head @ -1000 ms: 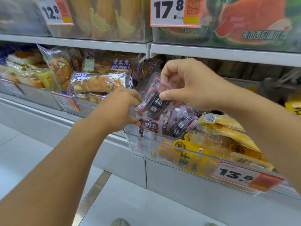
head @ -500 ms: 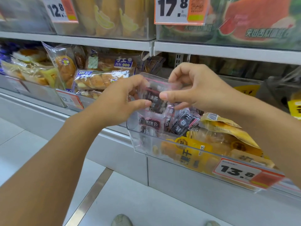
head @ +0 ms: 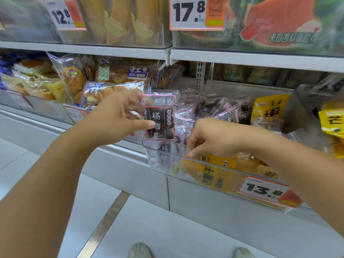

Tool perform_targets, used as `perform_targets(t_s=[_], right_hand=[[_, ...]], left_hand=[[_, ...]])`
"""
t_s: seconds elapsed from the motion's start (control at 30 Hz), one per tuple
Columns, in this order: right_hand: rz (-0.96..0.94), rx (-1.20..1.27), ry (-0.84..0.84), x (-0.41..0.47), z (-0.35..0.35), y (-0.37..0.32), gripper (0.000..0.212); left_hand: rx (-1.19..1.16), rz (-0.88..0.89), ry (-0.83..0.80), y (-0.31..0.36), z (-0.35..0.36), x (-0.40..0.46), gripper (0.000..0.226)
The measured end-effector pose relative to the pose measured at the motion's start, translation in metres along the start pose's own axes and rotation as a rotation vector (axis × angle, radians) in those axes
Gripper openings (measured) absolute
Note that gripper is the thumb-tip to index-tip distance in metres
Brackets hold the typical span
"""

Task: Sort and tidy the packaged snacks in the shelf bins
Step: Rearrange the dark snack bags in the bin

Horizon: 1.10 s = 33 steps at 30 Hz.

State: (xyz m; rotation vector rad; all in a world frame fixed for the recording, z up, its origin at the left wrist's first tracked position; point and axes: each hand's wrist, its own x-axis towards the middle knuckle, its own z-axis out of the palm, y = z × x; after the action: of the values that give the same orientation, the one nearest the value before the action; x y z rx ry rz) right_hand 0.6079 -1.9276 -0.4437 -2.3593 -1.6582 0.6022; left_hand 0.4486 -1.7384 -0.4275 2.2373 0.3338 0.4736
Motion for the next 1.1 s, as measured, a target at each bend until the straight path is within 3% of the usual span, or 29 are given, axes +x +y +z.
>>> perform_targets(t_s=[0.13, 0.23, 0.37, 0.47, 0.57, 0.63, 0.73, 0.83, 0.9, 0.97, 1.03, 1.1], right_hand=[[-0.01, -0.136, 0.081, -0.018, -0.02, -0.004, 0.007], [0.011, -0.346, 0.085, -0.044, -0.046, -0.003, 0.009], [0.238, -0.498, -0.134, -0.065, -0.053, 0.005, 0.015], [0.284, -0.53, -0.205, -0.062, -0.043, 0.004, 0.01], [0.262, -0.49, -0.255, -0.059, -0.043, -0.001, 0.022], [0.212, -0.366, -0.176, -0.061, -0.048, -0.006, 0.027], [0.114, -0.221, 0.175, -0.047, -0.055, -0.011, 0.041], [0.081, -0.268, 0.324, -0.007, -0.047, -0.01, 0.037], [0.144, -0.299, 0.256, 0.024, -0.04, -0.005, 0.038], [0.198, -0.327, 0.196, 0.047, -0.041, 0.0, 0.022], [0.241, -0.36, 0.133, 0.057, -0.043, 0.003, 0.011], [0.266, -0.331, 0.039, 0.06, -0.045, 0.003, 0.022]], left_hand=[[-0.092, -0.023, 0.0, 0.003, 0.0, 0.005, 0.054], [-0.004, 0.002, -0.068, 0.004, 0.001, 0.004, 0.04], [0.094, -0.036, -0.085, 0.005, 0.009, 0.006, 0.032], [0.294, -0.042, -0.079, 0.013, 0.019, 0.013, 0.029], [0.584, -0.047, -0.211, 0.021, 0.038, 0.018, 0.029], [0.721, -0.086, -0.278, 0.023, 0.046, 0.022, 0.024], [0.825, -0.095, -0.355, 0.025, 0.043, 0.023, 0.011], [0.732, -0.064, -0.259, 0.03, 0.039, 0.014, 0.026], [0.69, 0.056, -0.136, 0.036, 0.05, 0.008, 0.053], [0.65, 0.143, -0.074, 0.044, 0.071, 0.007, 0.068], [0.798, 0.153, -0.106, 0.046, 0.093, 0.009, 0.063], [0.958, 0.131, -0.095, 0.044, 0.099, 0.012, 0.039]])
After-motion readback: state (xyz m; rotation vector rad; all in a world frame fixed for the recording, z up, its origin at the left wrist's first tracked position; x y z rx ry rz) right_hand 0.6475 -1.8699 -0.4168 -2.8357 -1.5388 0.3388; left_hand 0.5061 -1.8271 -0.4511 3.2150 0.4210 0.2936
